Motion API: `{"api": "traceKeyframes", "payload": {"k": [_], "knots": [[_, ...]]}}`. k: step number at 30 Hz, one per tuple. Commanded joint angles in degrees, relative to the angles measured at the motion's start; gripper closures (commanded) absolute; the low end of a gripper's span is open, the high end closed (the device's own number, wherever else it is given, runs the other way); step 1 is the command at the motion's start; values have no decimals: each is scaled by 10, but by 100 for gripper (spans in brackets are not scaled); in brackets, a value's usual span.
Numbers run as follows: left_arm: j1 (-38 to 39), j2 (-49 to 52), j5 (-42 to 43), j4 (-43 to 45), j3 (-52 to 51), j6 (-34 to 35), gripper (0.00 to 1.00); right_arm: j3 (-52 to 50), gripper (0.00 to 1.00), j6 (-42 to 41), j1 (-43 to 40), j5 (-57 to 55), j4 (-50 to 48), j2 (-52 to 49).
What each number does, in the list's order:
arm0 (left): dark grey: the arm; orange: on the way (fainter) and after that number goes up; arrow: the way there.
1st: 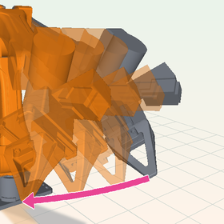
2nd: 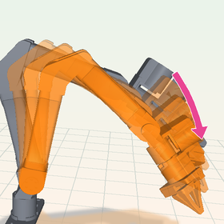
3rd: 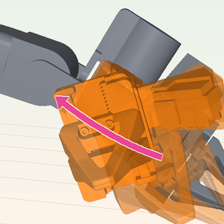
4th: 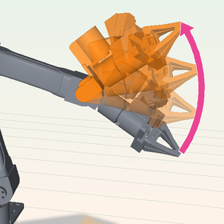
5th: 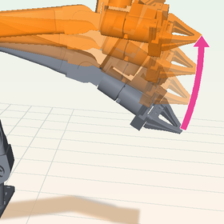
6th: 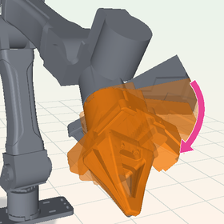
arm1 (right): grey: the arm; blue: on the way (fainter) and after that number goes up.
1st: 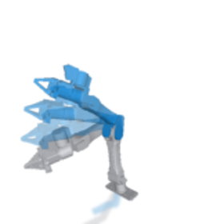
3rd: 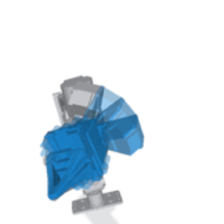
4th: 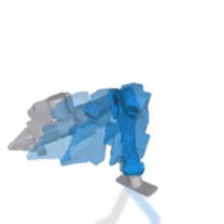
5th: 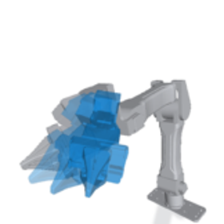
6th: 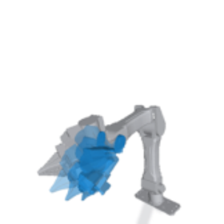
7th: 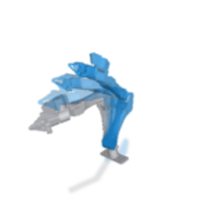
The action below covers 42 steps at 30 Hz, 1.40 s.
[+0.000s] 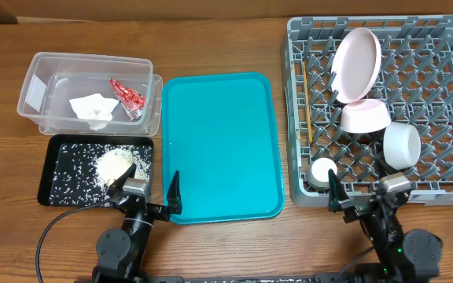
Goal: Sort waste into correct bins and load items into the dishwasher
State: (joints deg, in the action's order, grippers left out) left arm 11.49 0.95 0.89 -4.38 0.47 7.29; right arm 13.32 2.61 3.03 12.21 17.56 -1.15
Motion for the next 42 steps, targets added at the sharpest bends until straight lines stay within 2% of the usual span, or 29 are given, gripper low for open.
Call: {"api": "traceKeyframes", "payload": {"k": [1, 5, 13, 42], "knots": [[-3, -6, 5, 0, -2, 0, 0, -63, 0, -14, -5, 3, -69, 10], [-3, -6, 5, 0, -2, 0, 0, -127, 0, -47, -5, 3, -173, 10], [-3, -6, 5, 0, -2, 0, 0, -129, 0, -45, -5, -10, -139, 9], [-3, -6, 5, 0, -2, 0, 0, -129, 0, -45, -5, -10, -139, 9]]}}
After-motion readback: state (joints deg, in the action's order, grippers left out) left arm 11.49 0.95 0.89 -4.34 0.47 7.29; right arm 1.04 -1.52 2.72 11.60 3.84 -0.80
